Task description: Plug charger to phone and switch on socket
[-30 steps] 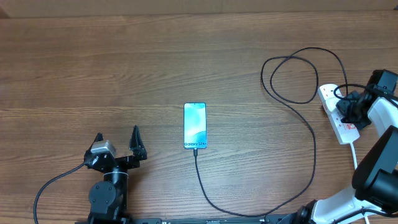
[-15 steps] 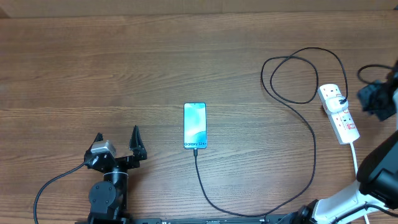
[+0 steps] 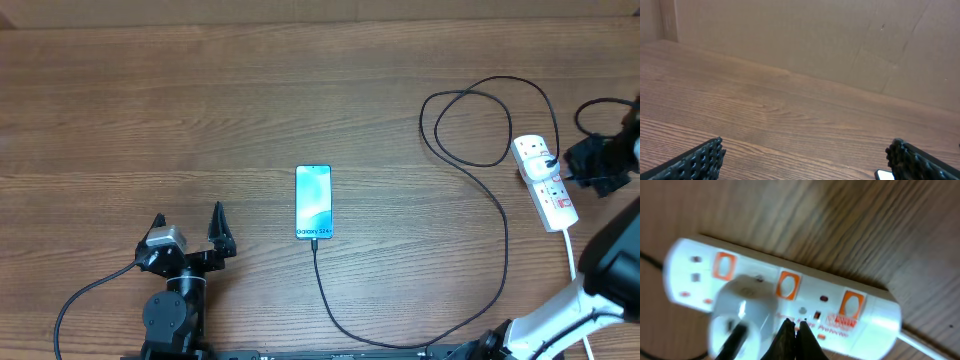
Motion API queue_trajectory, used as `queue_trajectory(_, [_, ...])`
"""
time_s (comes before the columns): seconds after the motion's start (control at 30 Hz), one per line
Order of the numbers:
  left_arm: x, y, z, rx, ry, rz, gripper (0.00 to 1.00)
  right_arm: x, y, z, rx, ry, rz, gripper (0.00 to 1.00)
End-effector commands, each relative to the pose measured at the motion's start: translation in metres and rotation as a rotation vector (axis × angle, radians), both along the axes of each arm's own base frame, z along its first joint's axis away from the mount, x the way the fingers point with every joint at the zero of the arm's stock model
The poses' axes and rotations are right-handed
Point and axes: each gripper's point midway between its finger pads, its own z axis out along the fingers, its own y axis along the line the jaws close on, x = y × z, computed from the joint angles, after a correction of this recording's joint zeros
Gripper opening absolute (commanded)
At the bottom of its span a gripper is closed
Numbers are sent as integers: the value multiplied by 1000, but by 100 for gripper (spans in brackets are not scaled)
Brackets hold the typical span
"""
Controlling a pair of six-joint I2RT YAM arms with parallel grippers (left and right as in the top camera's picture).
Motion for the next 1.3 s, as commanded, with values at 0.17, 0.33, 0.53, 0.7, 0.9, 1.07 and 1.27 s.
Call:
queue_trajectory(0.17, [0, 0, 0, -7, -5, -4, 100, 9, -1, -21, 28, 2, 14, 4])
queue_trajectory(0.33, [0, 0, 0, -7, -5, -4, 100, 15, 0, -20, 41, -27, 16, 4])
queue_trajectory(0.53, [0, 0, 0, -7, -5, -4, 100, 22, 2, -14, 54, -56, 21, 4])
queue_trajectory(0.7, [0, 0, 0, -7, -5, -4, 100, 28, -1, -2, 53, -74, 23, 4])
queue_trajectory(0.9, [0, 0, 0, -7, -5, -4, 99, 29, 0, -3, 53, -72, 43, 4])
queue_trajectory(1.07, [0, 0, 0, -7, -5, -4, 99, 30, 5, -8, 62, -59, 53, 4])
queue_trajectory(1.27, [0, 0, 0, -7, -5, -4, 100, 34, 12, -10, 59, -53, 80, 4])
